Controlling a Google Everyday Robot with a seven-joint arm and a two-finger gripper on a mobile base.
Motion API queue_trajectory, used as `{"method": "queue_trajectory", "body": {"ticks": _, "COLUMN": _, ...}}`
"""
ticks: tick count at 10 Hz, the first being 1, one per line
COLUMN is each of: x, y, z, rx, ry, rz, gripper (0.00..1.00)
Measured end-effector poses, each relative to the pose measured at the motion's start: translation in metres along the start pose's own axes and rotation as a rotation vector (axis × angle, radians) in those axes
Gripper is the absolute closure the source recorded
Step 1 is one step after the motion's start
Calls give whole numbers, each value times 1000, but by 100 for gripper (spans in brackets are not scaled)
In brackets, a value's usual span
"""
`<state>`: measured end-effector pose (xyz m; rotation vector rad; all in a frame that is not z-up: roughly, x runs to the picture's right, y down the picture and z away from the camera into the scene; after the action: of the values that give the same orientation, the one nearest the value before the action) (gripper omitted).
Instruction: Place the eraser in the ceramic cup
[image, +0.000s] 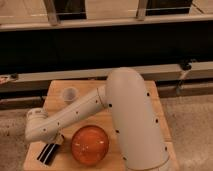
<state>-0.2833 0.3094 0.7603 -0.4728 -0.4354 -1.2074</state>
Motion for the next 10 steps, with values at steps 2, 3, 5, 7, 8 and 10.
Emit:
{"method": "queue_trajectory", "body": {"ticks": 2, "x": 4, "y": 0, "z": -8, "rx": 13, "ry": 36, "rz": -20, "gripper": 100}}
{"method": "queue_trajectory", "body": {"ticks": 3, "x": 7, "y": 1, "z": -9, "rx": 15, "ry": 39, "rz": -30, "gripper": 100}}
{"method": "queue_trajectory", "body": {"ticks": 5, "x": 12, "y": 1, "z": -12, "rx": 24, "ry": 40, "rz": -49, "gripper": 100}}
{"method": "queue_trajectory", "body": {"ticks": 7, "x": 17, "y": 0, "z": -13, "rx": 35, "ry": 33, "rz": -79, "gripper": 100}}
{"method": "queue_trajectory", "body": {"ticks": 8, "x": 20, "y": -1, "z": -14, "rx": 40, "ry": 28, "rz": -90, "gripper": 100}}
{"method": "queue_trajectory", "body": {"ticks": 10, "x": 26, "y": -1, "z": -15, "rx": 54, "ry": 12, "rz": -108, "gripper": 100}}
